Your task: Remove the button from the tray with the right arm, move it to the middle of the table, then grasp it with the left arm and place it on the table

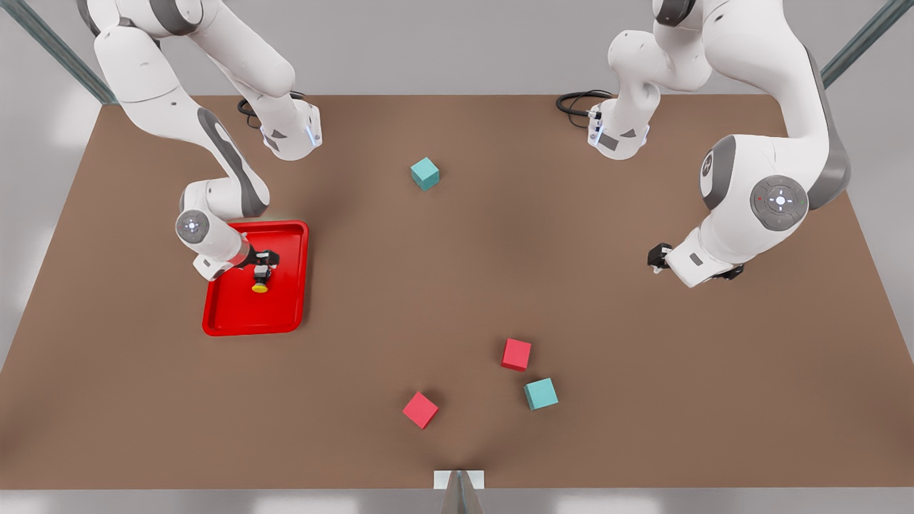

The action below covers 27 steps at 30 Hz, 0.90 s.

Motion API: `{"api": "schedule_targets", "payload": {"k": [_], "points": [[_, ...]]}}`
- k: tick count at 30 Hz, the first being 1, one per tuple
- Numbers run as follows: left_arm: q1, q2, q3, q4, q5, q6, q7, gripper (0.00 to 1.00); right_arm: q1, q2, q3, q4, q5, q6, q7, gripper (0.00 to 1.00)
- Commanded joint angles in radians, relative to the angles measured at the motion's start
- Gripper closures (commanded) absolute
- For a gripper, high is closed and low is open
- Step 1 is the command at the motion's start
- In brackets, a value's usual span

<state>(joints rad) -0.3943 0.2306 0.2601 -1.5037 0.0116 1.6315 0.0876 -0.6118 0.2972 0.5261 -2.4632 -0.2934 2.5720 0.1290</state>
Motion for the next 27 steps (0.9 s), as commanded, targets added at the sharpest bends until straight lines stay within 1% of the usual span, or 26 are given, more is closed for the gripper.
{"api": "schedule_targets", "payload": {"k": [1, 5, 11, 22, 23, 24, 25, 27], "points": [[0.0, 0.003, 0.001, 0.0, 0.001, -0.001, 0.0, 0.0, 0.006, 0.003, 0.0, 0.001, 0.002, -0.004, 0.035, 0.0], [0.0, 0.003, 0.001, 0.0, 0.001, -0.001, 0.0, 0.0, 0.001, 0.036, -0.001, 0.009, 0.003, -0.004, 0.037, 0.0], [0.0, 0.003, 0.001, 0.0, 0.001, -0.001, 0.0, 0.0, 0.003, 0.046, -0.003, 0.013, 0.003, -0.003, 0.037, 0.0], [0.0, 0.004, 0.001, 0.0, 0.001, -0.001, 0.001, 0.0, 0.009, 0.096, -0.006, 0.064, 0.003, -0.012, 0.035, 0.0], [0.0, 0.004, 0.001, -0.001, 0.001, -0.001, 0.0, 0.0, 0.009, 0.096, -0.006, 0.064, 0.002, -0.012, 0.034, 0.04], [0.0, 0.003, 0.001, -0.001, 0.001, -0.001, 0.0, 0.0, 0.009, 0.1, -0.006, 0.064, 0.002, -0.012, 0.032, 0.11], [0.0, 0.004, 0.001, -0.001, 0.001, -0.001, 0.001, 0.0, 0.009, 0.1, -0.008, 0.064, 0.002, -0.013, 0.032, 0.11], [0.0, 0.003, 0.001, -0.001, 0.001, -0.001, 0.001, 0.0, 0.009, 0.102, -0.014, 0.064, 0.002, -0.013, 0.032, 0.3]]}}
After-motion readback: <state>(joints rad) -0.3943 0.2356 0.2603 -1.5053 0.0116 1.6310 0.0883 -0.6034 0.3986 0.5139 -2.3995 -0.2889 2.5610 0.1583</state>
